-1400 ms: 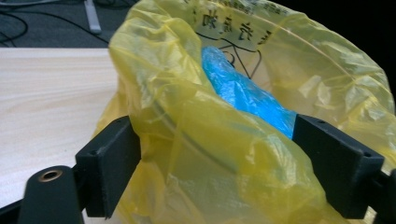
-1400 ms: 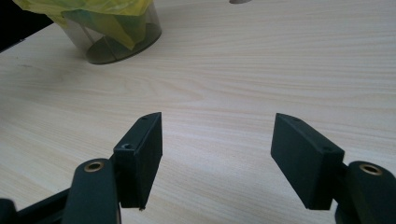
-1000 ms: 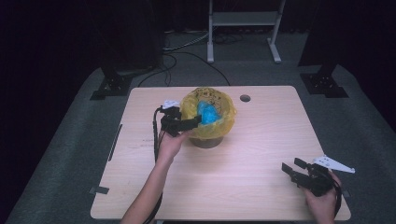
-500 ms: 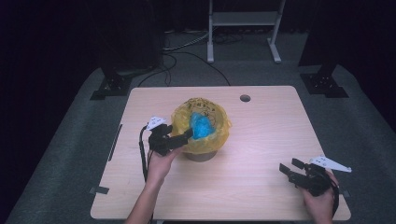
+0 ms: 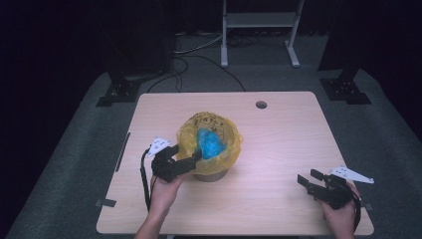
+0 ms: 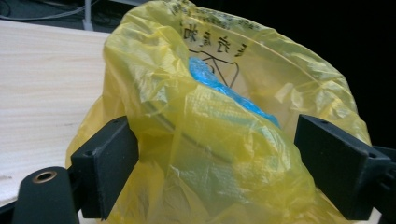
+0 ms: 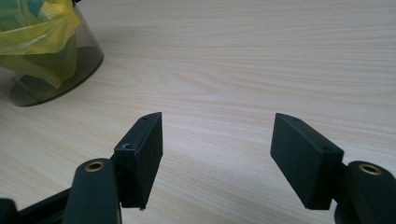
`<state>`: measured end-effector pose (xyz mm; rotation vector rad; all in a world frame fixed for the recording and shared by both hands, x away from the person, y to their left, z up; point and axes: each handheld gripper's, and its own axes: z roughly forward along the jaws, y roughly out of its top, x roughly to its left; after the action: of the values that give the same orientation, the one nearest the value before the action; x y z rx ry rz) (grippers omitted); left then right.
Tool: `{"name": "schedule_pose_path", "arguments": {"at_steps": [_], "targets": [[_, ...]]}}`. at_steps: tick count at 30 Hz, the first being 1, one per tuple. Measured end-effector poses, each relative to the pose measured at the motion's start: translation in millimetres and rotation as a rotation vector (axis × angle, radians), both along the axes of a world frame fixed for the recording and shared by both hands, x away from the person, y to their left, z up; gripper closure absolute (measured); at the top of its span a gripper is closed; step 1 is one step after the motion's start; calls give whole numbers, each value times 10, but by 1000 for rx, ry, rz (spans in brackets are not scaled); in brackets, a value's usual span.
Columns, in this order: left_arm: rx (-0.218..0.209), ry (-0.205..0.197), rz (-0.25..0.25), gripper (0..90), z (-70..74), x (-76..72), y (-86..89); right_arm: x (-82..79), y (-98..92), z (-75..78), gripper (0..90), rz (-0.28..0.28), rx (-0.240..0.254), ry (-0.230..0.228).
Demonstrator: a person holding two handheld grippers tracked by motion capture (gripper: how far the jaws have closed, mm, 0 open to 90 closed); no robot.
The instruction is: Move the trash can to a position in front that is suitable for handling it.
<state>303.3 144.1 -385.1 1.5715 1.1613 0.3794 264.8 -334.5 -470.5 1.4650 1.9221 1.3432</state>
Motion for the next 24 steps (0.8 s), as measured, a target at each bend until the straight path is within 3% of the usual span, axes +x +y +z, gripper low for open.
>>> {"name": "schedule_pose_path", "arguments": {"at_steps": [11, 15, 18, 24], "targets": [[-46, -1, -2, 93, 6, -127, 95, 1, -9, -6, 337, 0, 5, 4], [-50, -16, 17, 93, 37, -89, 125, 7, 9, -14, 337, 5, -1, 6], [-25, -33, 27, 93, 62, -40, 129, 8, 13, -13, 337, 6, 0, 7], [-17, -48, 35, 95, 118, 84, 122, 11, 7, -25, 337, 5, -1, 14]]}}
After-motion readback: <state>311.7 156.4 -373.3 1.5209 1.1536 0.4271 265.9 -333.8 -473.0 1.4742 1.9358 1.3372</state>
